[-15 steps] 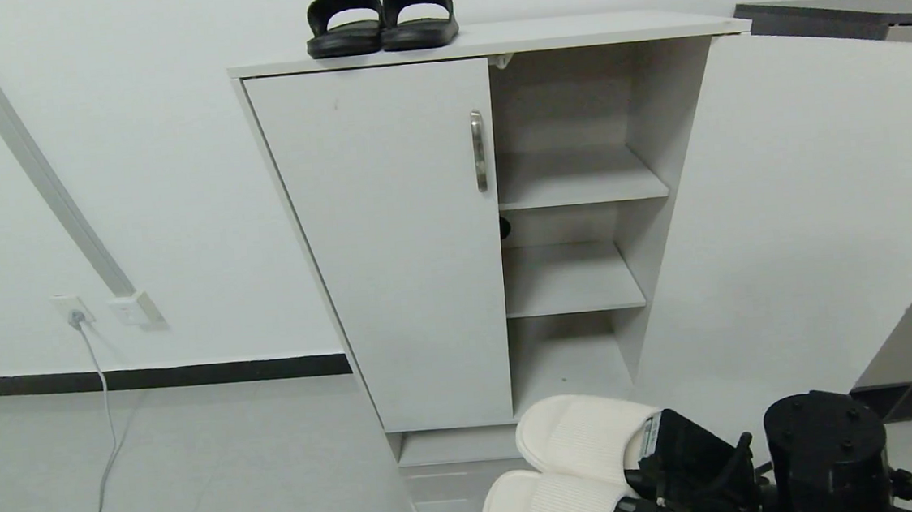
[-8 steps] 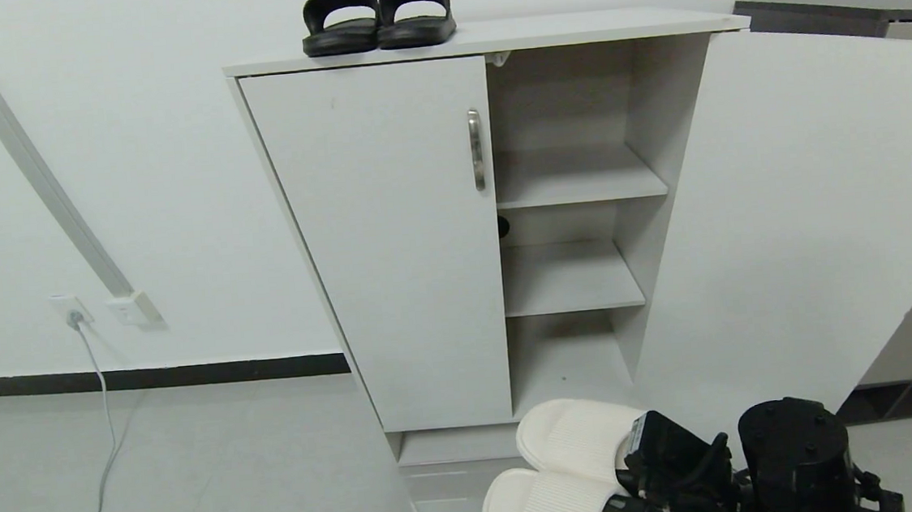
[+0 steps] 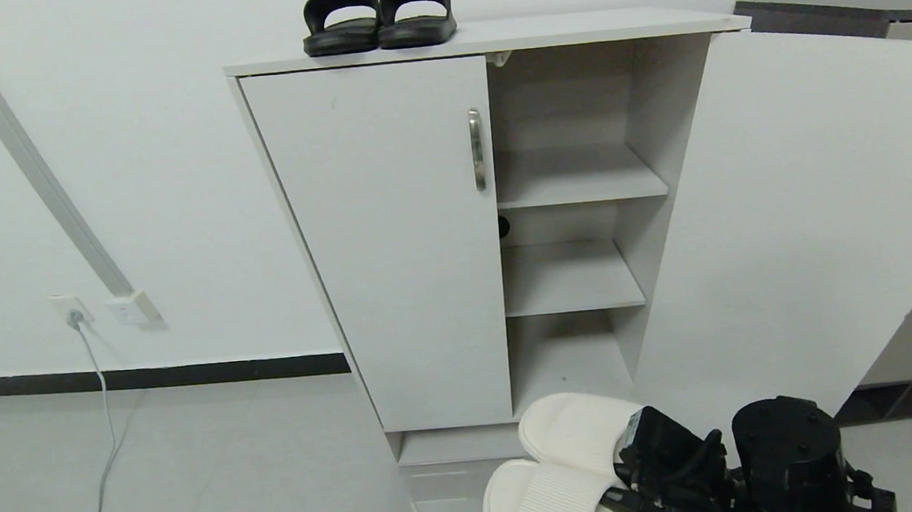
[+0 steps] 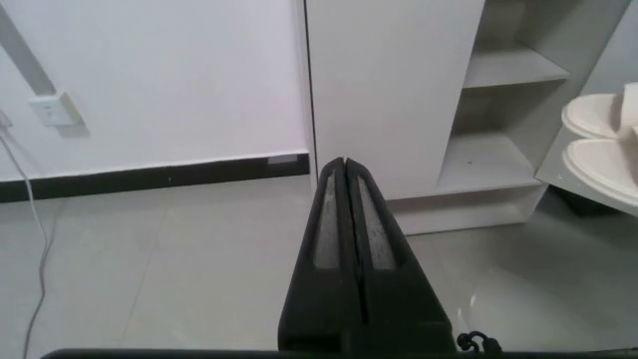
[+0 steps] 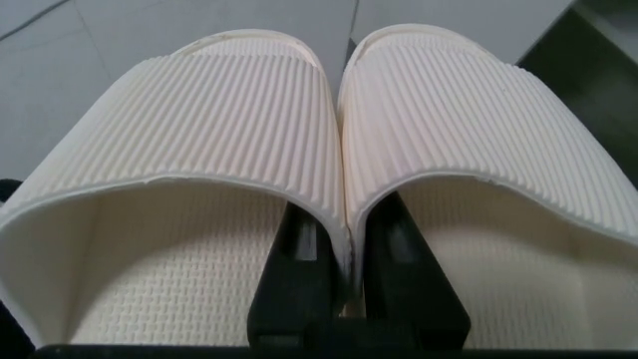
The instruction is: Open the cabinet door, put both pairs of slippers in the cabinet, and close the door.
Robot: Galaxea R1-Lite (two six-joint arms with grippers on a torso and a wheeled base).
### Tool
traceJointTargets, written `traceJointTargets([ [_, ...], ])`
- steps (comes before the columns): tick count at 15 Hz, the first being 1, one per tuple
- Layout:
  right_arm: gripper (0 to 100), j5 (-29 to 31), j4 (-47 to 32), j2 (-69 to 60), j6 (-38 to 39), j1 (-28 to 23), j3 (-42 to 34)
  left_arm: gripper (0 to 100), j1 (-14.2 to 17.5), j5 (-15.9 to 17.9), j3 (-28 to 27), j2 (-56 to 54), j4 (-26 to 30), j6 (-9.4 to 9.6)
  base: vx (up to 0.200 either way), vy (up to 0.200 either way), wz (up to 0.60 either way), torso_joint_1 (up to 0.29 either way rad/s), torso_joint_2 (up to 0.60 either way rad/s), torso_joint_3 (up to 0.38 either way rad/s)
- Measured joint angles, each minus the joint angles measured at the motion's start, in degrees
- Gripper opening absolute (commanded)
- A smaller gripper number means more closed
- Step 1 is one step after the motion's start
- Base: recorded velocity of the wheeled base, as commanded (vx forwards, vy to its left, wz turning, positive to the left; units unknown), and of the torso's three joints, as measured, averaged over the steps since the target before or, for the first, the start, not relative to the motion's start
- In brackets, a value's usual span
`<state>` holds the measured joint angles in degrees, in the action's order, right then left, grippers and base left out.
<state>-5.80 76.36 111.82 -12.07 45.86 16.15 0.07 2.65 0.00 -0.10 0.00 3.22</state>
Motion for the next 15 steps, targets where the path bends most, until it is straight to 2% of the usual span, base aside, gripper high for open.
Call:
traceJointTargets([
  [5, 0, 3.23, 0.0, 0.28, 0.88, 1.02, 2.34, 0, -0.07, 0.2, 0.0, -0.09, 0.02, -0.27, 0.0, 0.0, 0.0, 0.0, 0.0, 0.0],
  [7, 0, 9.92, 0.05, 1.27, 4.85, 1.57, 5.56, 0, -0.07, 0.17, 0.0, -0.09, 0.05, -0.43, 0.0, 0.0, 0.0, 0.0, 0.0, 0.0],
  [11, 0, 27.23, 1.51, 7.19, 14.93, 3.72, 12.7, 0, -0.07, 0.17, 0.0, -0.09, 0.02, -0.51, 0.0, 0.0, 0.0, 0.0, 0.0, 0.0],
  [13, 0, 32.32, 1.73, 10.78, 20.19, 4.27, 17.55, 0, -0.07, 0.11, 0.0, -0.06, 0.07, -0.79, 0.0, 0.0, 0.0, 0.0, 0.0, 0.0],
  [15, 0, 35.91, 1.29, 13.7, 22.21, 4.58, 20.7, 0, -0.07, 0.02, 0.0, -0.06, 0.07, -1.15, 0.0, 0.0, 0.0, 0.0, 0.0, 0.0],
])
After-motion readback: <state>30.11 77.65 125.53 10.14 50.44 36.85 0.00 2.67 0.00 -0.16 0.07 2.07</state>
